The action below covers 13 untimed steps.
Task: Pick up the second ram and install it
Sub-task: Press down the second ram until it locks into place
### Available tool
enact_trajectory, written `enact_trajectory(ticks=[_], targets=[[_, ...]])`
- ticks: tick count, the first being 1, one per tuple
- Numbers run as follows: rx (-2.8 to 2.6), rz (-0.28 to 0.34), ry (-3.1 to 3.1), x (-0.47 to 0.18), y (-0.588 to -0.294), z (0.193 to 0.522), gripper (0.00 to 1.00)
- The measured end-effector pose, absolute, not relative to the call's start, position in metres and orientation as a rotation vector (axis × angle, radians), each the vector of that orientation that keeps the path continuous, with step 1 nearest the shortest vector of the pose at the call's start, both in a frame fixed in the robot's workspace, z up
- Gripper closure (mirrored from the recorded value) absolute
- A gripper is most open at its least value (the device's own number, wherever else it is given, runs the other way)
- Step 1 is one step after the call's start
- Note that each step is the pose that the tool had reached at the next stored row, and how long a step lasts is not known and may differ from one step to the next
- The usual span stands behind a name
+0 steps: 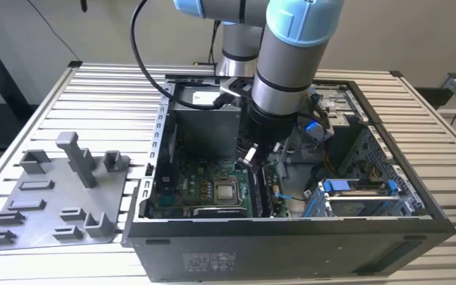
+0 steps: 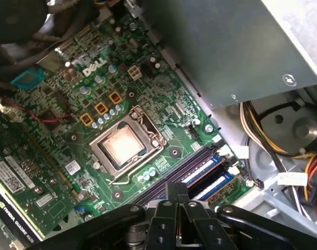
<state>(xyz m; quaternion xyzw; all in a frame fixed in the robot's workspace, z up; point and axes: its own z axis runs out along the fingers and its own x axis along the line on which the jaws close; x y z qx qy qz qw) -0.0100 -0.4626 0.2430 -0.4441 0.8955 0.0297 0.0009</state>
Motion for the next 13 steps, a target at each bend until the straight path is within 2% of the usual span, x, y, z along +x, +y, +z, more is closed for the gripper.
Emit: enact_trajectory(ticks=[13], targets=[[-1.628,0.082,2.670,-0.0109,-0.4626,0.2408,0.89]])
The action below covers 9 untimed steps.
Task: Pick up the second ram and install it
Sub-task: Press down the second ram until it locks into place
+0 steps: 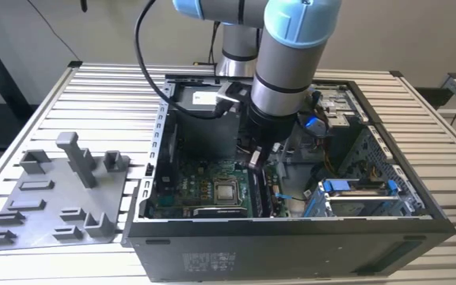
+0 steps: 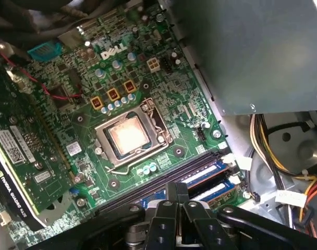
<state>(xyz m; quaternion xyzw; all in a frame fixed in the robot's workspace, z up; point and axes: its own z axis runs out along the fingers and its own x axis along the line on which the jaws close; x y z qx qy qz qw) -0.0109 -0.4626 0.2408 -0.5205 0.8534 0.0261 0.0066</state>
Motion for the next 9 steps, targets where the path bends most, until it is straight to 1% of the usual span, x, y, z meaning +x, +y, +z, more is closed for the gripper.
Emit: enact_trajectory(ticks=[9], targets=[[-1.779,0.079,2.572,-0.0121,-0.4626,0.2386,0.89]])
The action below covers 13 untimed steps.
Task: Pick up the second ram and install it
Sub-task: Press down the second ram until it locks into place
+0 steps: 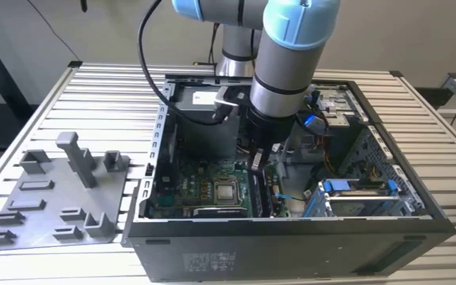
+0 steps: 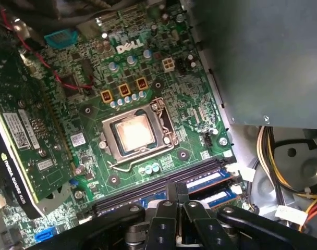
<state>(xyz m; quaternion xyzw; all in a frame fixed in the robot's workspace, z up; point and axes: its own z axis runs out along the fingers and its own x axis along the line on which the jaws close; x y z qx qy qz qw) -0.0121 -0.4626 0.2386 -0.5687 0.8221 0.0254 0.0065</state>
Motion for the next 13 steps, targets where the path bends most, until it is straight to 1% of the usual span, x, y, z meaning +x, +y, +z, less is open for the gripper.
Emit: enact_trajectory(ticks=[8,13], targets=[[-1.871,0.055,2.481,-0.0123,-0.4626,0.2376,0.89],[-1.947,0.055,2.416,-0.0126,-0.4626,0.2364,0.89]])
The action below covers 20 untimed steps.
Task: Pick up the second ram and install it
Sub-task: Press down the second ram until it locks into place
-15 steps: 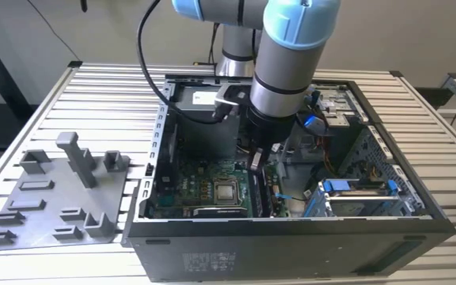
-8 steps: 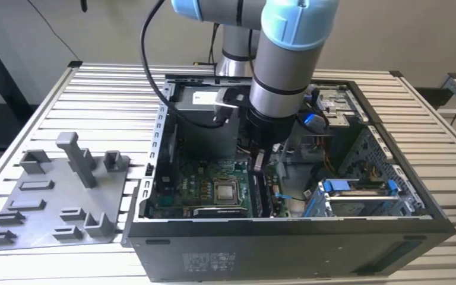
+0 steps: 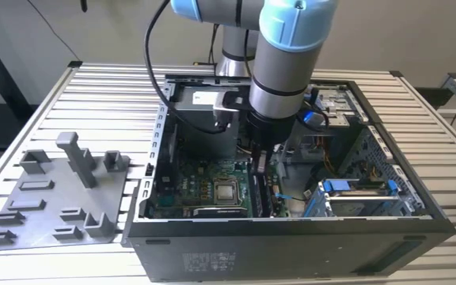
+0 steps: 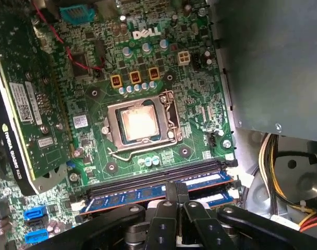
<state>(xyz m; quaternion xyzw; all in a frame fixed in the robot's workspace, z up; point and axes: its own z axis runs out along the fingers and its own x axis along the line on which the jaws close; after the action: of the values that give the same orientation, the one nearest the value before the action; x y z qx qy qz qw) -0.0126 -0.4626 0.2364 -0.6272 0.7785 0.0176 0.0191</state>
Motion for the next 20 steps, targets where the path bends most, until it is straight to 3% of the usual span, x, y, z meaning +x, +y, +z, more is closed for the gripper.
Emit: enact_trajectory(ticks=[20], targets=[[-2.093,0.057,2.284,-0.0092,-0.4636,0.2348,0.89]])
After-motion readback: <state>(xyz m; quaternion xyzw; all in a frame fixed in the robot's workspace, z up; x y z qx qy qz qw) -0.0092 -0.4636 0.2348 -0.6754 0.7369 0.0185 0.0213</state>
